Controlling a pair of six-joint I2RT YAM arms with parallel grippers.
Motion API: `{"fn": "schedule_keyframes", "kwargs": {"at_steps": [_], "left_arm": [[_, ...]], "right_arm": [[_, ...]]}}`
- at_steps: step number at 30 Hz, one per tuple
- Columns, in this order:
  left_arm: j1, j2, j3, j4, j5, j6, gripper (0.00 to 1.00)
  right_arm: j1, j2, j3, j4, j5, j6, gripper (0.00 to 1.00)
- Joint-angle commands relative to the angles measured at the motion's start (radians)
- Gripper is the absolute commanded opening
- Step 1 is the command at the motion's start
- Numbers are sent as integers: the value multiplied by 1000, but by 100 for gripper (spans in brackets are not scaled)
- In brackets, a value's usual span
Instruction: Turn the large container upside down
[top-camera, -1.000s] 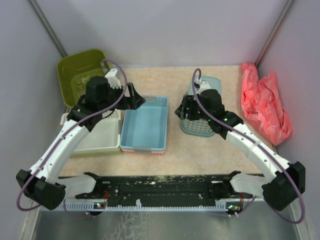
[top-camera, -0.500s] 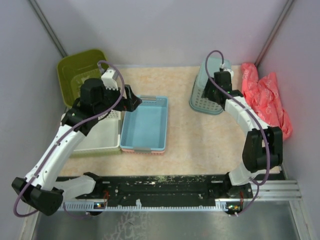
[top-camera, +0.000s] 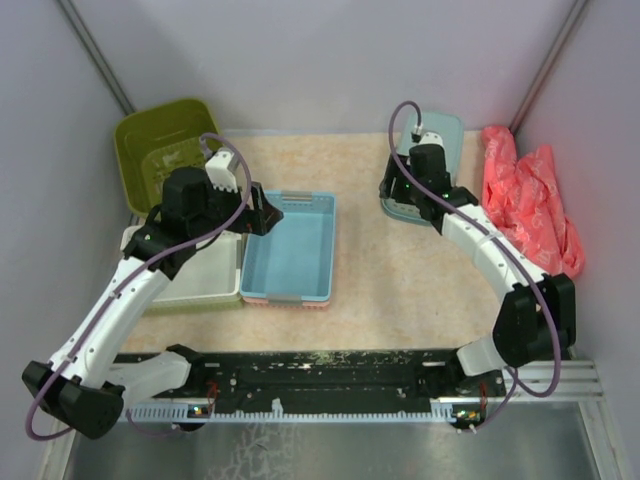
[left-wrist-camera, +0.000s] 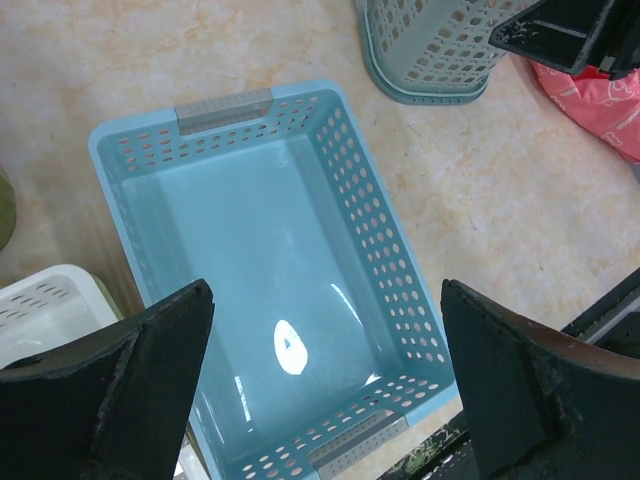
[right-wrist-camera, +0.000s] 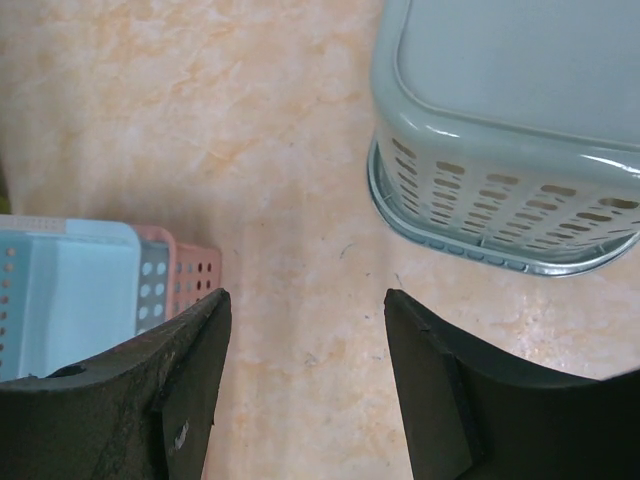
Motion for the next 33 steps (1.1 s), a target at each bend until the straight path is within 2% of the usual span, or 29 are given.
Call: {"fn": "schedule_keyframes", "kwargs": {"at_steps": [1,4,7,9,12,14,17,21,25,26,28,31,33], "left_arm": [[3,-6,1,13,41,15,99],[4,-8,3,17,52,13,99],[4,-26,0,8,43,4,99],[4,-50,-11,-1,40,-3,99],[3,-92,-28,-21,38,-3,99],[4,-117,-41,-26,37,-1,99],[4,-130,-53,-23,40,5,99],[4,-95,-54,-11,57,-3,99],[-5,-37,-53,-10,-28,-65,99],[-21,-25,-54,-13,-62,-80,99],[-89,-5,-56,-13,-152,-101,99],[-244,41,-53,-7,-353,-119,99],[-311,95,-47,-11,-443,-157,99]], "right_arm": [[-26,65,42,79,24,-92,63],[-34,198,196,31,-5,-119,63],[-48,367,359,-68,61,-112,63],[-79,452,434,-131,172,-81,63],[-160,501,478,-184,325,4,63],[-212,499,470,-187,320,57,63],[-225,468,456,-164,239,48,62],[-176,366,386,-126,108,28,60],[-77,201,253,-77,54,17,62],[-52,161,211,-66,34,17,67],[-3,89,116,-45,11,30,72],[19,-21,-39,-18,-24,67,73],[19,-92,-126,-38,10,89,74]]}}
